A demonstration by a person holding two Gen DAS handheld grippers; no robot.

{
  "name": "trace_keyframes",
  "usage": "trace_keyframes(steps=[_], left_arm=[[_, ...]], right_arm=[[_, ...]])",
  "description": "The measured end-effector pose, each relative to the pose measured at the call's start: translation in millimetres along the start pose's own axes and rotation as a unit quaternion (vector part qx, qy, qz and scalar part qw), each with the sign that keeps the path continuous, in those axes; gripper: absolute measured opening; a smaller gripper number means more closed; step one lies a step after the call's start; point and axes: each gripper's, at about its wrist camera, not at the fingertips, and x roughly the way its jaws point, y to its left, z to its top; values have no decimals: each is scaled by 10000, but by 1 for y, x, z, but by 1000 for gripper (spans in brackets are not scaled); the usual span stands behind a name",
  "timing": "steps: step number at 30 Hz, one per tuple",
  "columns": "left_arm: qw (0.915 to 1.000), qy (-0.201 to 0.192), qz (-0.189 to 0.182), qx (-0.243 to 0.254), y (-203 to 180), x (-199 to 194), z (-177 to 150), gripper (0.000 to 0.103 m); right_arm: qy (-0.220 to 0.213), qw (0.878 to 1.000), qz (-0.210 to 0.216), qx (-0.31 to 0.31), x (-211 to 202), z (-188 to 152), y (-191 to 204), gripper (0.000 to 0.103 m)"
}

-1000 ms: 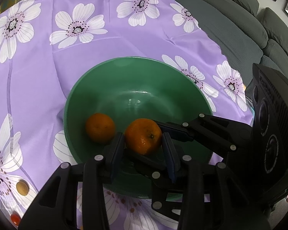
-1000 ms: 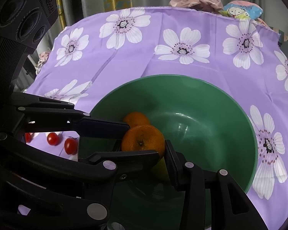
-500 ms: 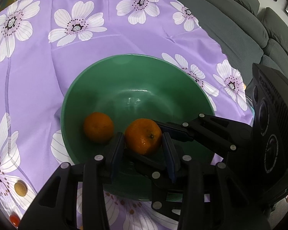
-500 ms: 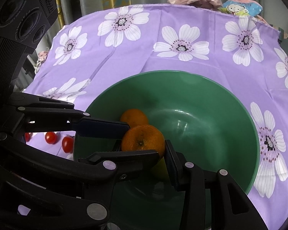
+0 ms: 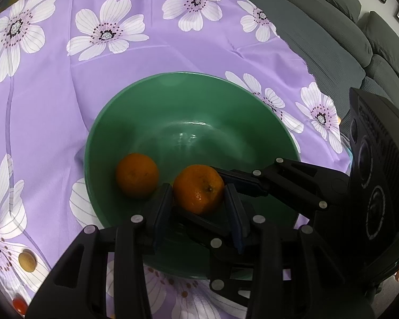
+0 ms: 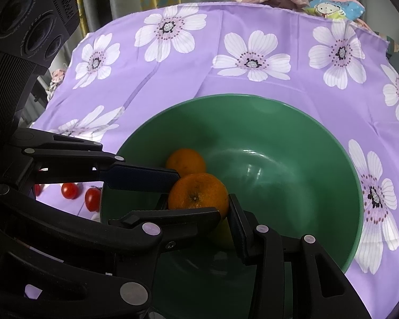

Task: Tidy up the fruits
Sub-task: 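Lower the mandarin with the left gripper down into the bowl, then open the left gripper to release the mandarin in the bowl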

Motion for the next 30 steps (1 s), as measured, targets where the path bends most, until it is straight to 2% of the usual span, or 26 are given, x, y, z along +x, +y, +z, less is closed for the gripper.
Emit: trace_keyframes(steps=[16, 30], left_arm=[[9999, 98, 16, -84, 3, 4, 0, 40], [9998, 57, 181, -94, 6, 4, 1, 42]], right_arm=[[36, 10000, -18, -52, 2, 0, 0, 45], [6, 10000, 12, -63, -2, 1, 1, 45]])
